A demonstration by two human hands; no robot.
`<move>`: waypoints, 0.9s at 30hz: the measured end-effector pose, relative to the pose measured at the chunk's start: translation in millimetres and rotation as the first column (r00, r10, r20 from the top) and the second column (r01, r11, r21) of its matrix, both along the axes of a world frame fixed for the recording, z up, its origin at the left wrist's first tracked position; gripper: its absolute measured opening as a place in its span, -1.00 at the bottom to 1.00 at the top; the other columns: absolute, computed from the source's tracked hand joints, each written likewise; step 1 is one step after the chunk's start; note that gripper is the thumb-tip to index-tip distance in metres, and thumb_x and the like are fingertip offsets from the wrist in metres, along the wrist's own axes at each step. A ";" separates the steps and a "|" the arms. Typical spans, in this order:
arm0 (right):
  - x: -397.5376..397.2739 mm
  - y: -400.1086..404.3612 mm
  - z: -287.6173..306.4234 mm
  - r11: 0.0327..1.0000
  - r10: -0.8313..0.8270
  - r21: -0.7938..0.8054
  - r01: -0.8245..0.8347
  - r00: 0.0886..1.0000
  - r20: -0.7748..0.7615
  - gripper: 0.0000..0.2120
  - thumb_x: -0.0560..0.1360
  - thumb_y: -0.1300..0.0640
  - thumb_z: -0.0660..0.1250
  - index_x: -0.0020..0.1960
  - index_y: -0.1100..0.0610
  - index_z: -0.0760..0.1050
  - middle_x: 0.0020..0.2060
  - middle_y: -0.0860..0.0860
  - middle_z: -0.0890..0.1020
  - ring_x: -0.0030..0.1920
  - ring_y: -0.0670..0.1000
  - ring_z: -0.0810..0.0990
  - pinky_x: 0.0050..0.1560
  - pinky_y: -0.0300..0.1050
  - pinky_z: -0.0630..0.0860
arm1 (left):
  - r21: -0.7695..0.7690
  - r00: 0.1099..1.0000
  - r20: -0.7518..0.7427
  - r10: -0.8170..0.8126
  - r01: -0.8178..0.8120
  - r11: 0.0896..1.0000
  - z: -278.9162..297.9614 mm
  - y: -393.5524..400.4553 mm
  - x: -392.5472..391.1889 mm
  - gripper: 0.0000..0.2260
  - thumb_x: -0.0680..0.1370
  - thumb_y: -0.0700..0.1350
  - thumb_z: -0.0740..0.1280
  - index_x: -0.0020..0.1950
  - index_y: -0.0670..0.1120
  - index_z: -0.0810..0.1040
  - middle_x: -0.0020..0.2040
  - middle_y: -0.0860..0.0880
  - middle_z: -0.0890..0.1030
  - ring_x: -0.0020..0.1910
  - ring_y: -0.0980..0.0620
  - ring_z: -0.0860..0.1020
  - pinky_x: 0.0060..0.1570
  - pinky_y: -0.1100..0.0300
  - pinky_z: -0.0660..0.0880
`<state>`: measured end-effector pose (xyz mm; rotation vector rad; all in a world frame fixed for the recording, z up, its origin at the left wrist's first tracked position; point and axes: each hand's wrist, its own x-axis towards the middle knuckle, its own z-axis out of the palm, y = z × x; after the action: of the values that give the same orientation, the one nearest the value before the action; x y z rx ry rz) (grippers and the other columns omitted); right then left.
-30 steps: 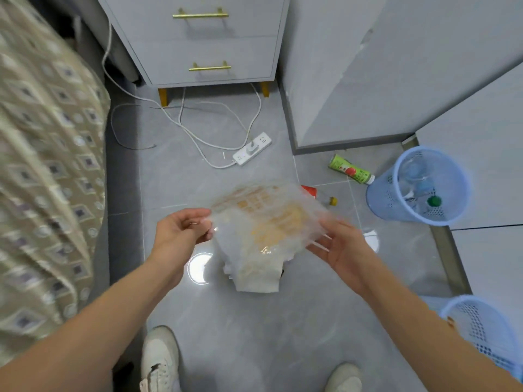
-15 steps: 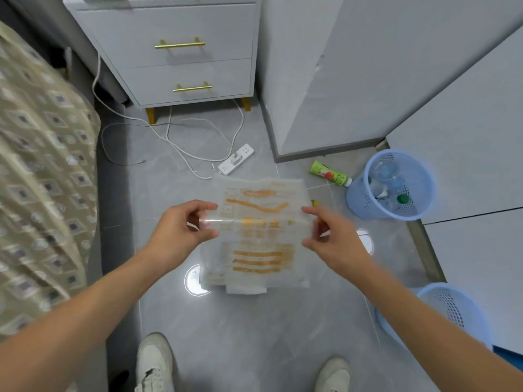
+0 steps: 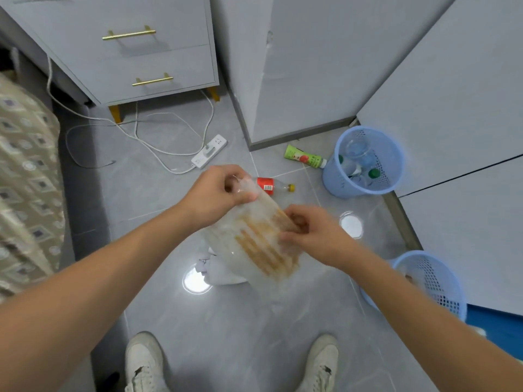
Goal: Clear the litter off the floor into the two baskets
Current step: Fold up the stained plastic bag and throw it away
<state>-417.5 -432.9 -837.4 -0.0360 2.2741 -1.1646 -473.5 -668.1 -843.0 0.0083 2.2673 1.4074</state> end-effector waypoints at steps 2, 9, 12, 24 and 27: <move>5.3 6.9 3.8 0.934 -0.252 -0.216 0.284 0.953 0.166 -0.84 0.49 0.31 0.48 0.06 0.20 0.60 -0.11 0.17 0.73 -0.13 0.05 0.71 -0.03 -0.03 0.64 | -0.028 0.991 0.060 0.116 -0.115 0.993 6.4 9.2 -3.2 -0.62 0.42 0.09 0.58 0.16 0.03 0.59 -0.19 -0.02 0.56 -0.22 0.02 0.56 -0.16 0.13 0.49; 25.0 28.9 -2.7 0.636 -0.556 -0.320 0.703 0.704 0.442 -0.75 0.49 0.34 0.45 0.14 0.30 0.51 0.01 0.22 0.73 -0.01 0.24 0.72 0.19 0.32 0.54 | 0.120 0.810 0.548 0.206 -0.320 0.940 -2.9 24.7 42.3 -0.44 0.44 0.13 0.55 0.31 -0.13 0.52 0.09 -0.18 0.69 -0.07 -0.05 0.66 0.11 -0.10 0.59; 30.0 36.0 -4.5 0.604 -0.541 -0.323 0.729 0.672 0.506 -0.83 0.54 0.32 0.41 0.10 0.17 0.55 0.06 0.22 0.72 0.00 0.20 0.70 0.20 0.28 0.58 | 0.191 0.845 0.515 0.143 -0.276 0.942 -3.4 33.6 60.6 -0.76 0.57 -0.09 0.44 0.14 -0.23 0.63 0.01 -0.29 0.69 -0.12 -0.13 0.64 -0.03 -0.04 0.58; 42.7 81.7 -12.0 0.373 -0.408 -0.498 0.783 0.620 0.670 -0.68 0.51 0.35 0.21 0.11 0.21 0.69 0.01 0.15 0.72 -0.11 0.08 0.71 0.07 0.04 0.64 | 0.411 0.873 0.486 0.029 -0.257 0.875 5.0 55.8 59.8 -0.82 0.63 -0.23 0.30 0.09 -0.05 0.68 -0.07 -0.13 0.71 -0.15 -0.06 0.66 -0.22 0.17 0.60; 45.6 95.3 -12.9 0.284 -0.359 -0.509 0.812 0.583 0.729 -0.70 0.47 0.19 0.22 0.06 0.31 0.62 -0.07 0.22 0.68 -0.17 0.13 0.68 -0.08 0.01 0.66 | 0.429 0.849 0.520 0.092 -0.352 0.832 3.0 61.8 57.4 -0.82 0.58 -0.31 0.29 0.00 -0.16 0.69 -0.10 -0.14 0.71 -0.17 -0.07 0.67 -0.21 0.17 0.62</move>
<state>-371.9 -337.5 -850.3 0.7933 1.0394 -2.2722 -416.1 -606.4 -840.0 -0.4156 1.4728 1.8607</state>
